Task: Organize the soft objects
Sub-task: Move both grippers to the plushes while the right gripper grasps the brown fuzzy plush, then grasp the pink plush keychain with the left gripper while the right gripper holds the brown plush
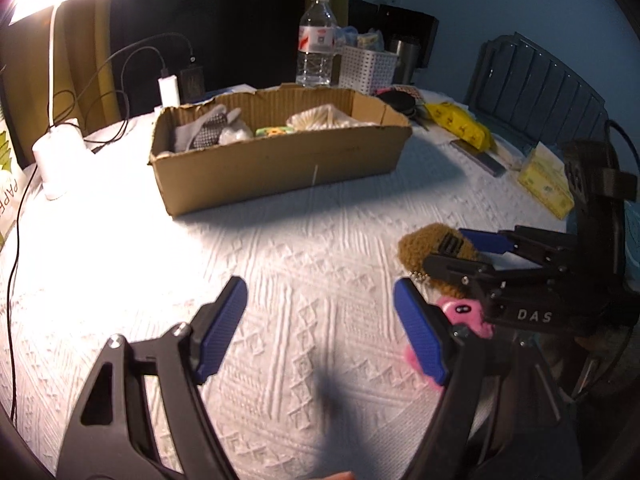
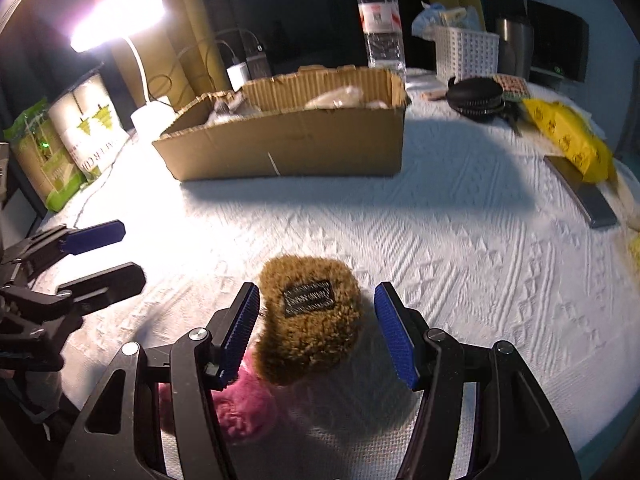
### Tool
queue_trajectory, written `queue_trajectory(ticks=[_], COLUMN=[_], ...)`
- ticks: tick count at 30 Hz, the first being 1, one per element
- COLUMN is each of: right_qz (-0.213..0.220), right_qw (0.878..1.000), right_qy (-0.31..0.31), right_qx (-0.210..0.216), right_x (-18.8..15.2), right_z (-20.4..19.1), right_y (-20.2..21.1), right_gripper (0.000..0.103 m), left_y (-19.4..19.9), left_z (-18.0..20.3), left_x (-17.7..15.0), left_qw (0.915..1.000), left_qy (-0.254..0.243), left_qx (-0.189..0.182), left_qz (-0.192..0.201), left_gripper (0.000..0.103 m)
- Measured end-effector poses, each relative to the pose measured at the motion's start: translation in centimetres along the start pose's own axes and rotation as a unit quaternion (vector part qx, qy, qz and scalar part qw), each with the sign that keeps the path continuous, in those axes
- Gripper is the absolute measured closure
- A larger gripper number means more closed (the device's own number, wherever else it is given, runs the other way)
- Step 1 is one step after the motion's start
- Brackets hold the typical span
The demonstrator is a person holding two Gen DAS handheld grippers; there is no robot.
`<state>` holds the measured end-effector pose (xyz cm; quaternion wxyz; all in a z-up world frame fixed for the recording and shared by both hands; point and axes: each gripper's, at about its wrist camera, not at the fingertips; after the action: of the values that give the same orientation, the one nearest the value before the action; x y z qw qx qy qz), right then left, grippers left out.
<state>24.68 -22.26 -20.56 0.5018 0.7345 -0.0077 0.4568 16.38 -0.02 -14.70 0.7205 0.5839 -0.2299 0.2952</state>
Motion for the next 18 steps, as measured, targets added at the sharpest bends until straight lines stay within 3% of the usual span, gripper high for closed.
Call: queue_trajectory(ticks=[2,18], right_qz=[0.002,0.054], right_qw=[1.0,0.998], right_qy=[-0.001,-0.038], right_qx=[0.017,0.0], right_x=[-0.2,-1.5], right_z=[0.0,4.1], right_y=[0.0,3.8], right_gripper=[0.059,0.06], left_y=[-0.1,-1.3], left_z=[0.1,6.4], left_x=[-0.1,-1.2], left_qw=[1.0,0.9968], left_qy=[-0.001,-0.064], left_qx=[0.002,-0.036], left_qz=[-0.003,-0.032], left_gripper=[0.026,0.026])
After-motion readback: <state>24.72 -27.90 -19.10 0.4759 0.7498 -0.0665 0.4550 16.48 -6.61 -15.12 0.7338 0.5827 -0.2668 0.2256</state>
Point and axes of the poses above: each gripper's, at about its wrist camera, not at the fingertips, and y roughly against the way its jaws point, z to its right, x to its top, and after that the axes turned 7 degrees about y, right-handed
